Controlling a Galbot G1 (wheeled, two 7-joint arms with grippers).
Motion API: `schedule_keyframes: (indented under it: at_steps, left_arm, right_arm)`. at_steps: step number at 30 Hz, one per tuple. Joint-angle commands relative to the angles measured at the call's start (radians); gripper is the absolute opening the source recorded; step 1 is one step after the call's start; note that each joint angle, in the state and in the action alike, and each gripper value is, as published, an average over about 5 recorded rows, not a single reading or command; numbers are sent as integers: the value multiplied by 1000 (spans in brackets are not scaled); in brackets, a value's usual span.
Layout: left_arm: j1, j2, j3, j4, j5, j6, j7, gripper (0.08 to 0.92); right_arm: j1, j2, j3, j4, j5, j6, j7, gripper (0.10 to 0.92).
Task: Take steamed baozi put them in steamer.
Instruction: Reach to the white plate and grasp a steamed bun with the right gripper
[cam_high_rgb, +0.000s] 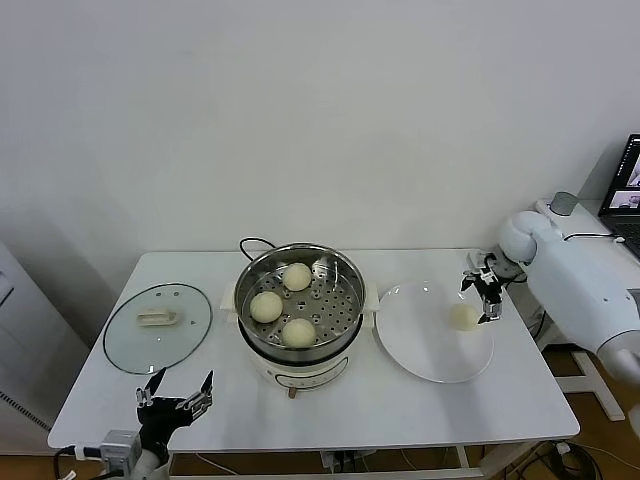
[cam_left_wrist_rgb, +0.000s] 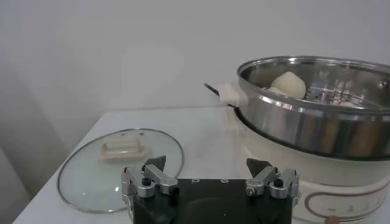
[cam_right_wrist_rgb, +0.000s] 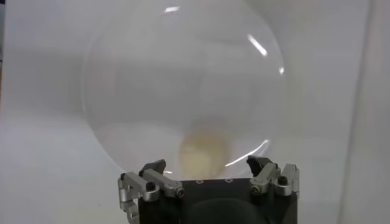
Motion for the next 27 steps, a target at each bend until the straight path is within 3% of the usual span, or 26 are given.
schedule_keyframes:
  at_steps: [1, 10, 17, 27]
  left_arm:
    - [0, -47, 0, 1, -3, 2, 0, 823]
    - [-5, -45, -2, 8, -6, 4, 2, 823]
    - [-9, -45, -4, 12, -8, 6, 3, 823]
    - [-15, -43, -7, 21, -9, 8, 4, 823]
  right_arm:
    - [-69, 45, 104, -95, -109, 60, 92, 823]
    - [-59, 73, 100, -113, -120, 63, 80, 823]
    - [-59, 112, 127, -151, -209, 82, 114, 823]
    - [-58, 131, 121, -183, -160, 30, 77, 823]
